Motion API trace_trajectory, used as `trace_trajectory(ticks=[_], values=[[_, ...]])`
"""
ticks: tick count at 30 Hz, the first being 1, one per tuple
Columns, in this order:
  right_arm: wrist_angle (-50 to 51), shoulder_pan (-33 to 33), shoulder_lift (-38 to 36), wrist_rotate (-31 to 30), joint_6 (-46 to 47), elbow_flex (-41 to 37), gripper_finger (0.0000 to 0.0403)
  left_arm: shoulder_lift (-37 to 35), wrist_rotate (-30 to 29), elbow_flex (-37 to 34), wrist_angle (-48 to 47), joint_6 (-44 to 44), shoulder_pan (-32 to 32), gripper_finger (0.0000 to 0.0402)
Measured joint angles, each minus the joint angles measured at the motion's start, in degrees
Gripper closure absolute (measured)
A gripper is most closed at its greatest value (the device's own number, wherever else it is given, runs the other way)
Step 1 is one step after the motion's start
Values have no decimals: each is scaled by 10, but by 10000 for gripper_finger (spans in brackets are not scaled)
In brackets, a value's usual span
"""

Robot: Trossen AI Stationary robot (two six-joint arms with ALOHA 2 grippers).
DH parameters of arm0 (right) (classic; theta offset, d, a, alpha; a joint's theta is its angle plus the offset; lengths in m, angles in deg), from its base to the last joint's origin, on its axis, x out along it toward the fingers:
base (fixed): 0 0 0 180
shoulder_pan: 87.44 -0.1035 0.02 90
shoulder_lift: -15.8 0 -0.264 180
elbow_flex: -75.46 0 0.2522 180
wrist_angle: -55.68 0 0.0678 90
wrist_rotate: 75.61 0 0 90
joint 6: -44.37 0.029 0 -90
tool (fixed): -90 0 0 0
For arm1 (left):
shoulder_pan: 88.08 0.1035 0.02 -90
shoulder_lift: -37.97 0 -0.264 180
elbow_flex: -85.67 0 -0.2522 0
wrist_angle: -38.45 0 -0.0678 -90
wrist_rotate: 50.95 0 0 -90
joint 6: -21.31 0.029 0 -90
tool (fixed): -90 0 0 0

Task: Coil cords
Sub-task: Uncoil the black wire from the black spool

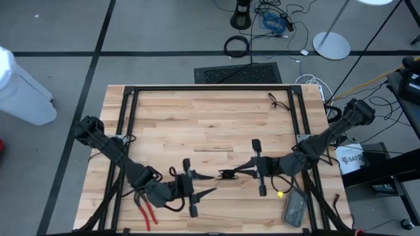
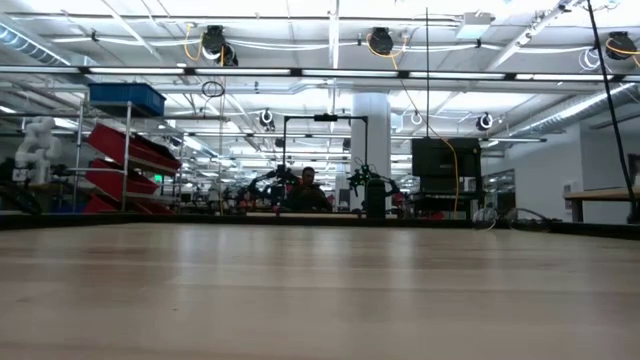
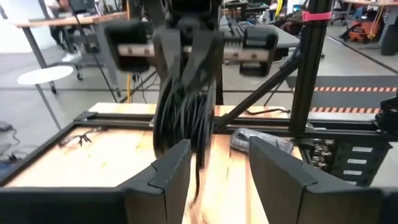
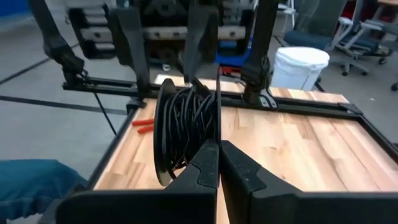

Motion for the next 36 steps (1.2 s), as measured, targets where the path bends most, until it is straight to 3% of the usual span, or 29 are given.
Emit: trace_trajectory(ticks=[5,20,24,29,36], values=[[1,-4,-14,0,-15,0,403,15,-13,0,-24,-40,6,233],[4,-4,-15,0,-31,0,403,44,-65,0,-22,-16,27,240],[13,-4,-15,-4,-30,0,403,44,-67,0,-16,9,21,287],[18,-4,-14,-5,-25,0,403,44,-43,0,-7,10,20,386],[36,-5,-14,-39,-24,0,403,43,-41,0,44,43,12,396]])
